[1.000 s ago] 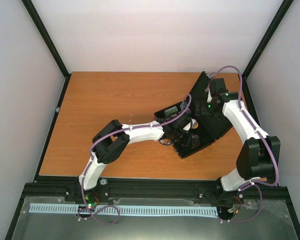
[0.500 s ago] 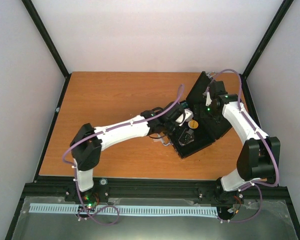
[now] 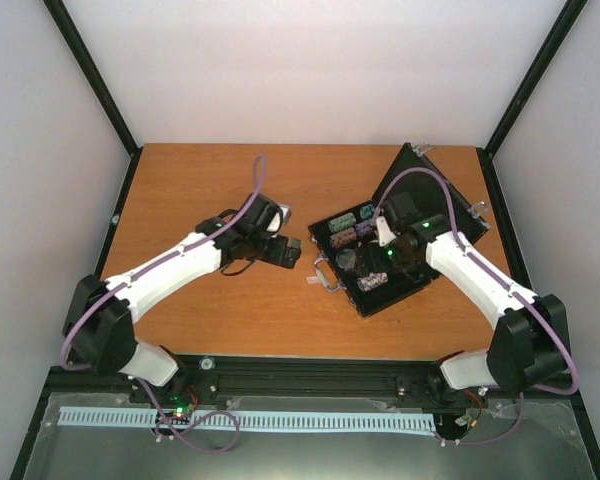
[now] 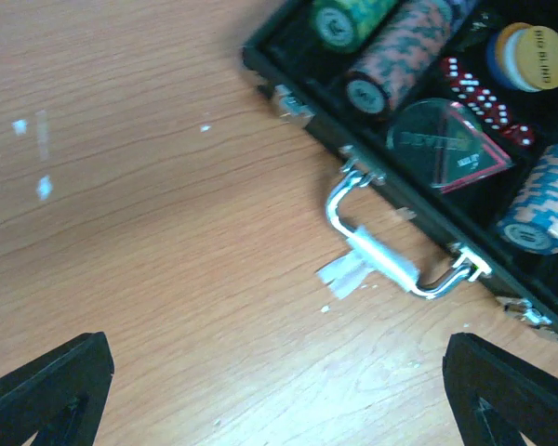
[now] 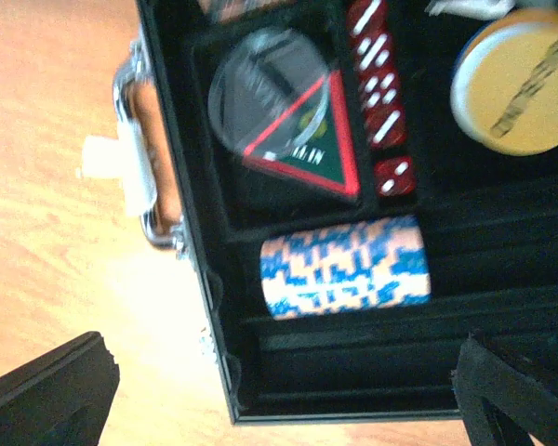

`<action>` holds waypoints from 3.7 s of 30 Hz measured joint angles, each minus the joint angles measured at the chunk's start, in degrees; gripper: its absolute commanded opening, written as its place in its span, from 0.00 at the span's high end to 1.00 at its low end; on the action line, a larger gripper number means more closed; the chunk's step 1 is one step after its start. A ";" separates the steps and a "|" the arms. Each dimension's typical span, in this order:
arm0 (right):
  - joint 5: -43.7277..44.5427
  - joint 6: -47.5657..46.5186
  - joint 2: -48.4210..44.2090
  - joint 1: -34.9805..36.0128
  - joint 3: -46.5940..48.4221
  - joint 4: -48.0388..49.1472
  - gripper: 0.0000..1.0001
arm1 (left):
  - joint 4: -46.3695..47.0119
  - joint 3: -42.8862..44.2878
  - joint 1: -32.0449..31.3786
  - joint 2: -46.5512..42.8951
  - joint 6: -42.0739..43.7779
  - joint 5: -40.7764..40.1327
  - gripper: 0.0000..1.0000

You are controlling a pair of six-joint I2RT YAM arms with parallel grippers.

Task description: Pack up texas hold em set

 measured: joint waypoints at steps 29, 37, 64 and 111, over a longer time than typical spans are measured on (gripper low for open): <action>-7.30 1.77 13.18 10.95 -3.23 5.88 0.00 | -2.16 -6.82 2.54 -5.99 -3.02 -5.92 0.00; 10.01 3.02 16.11 10.60 -1.90 5.22 0.00 | -2.19 -6.82 2.64 -5.99 -3.02 -6.10 0.00; 22.38 0.98 13.81 0.52 48.15 -7.45 0.00 | -2.19 -6.82 2.71 -5.99 -3.04 -4.94 0.00; -14.95 3.28 3.21 -6.19 23.21 -7.56 0.00 | -1.60 -10.78 2.73 -4.72 -7.37 -4.98 0.00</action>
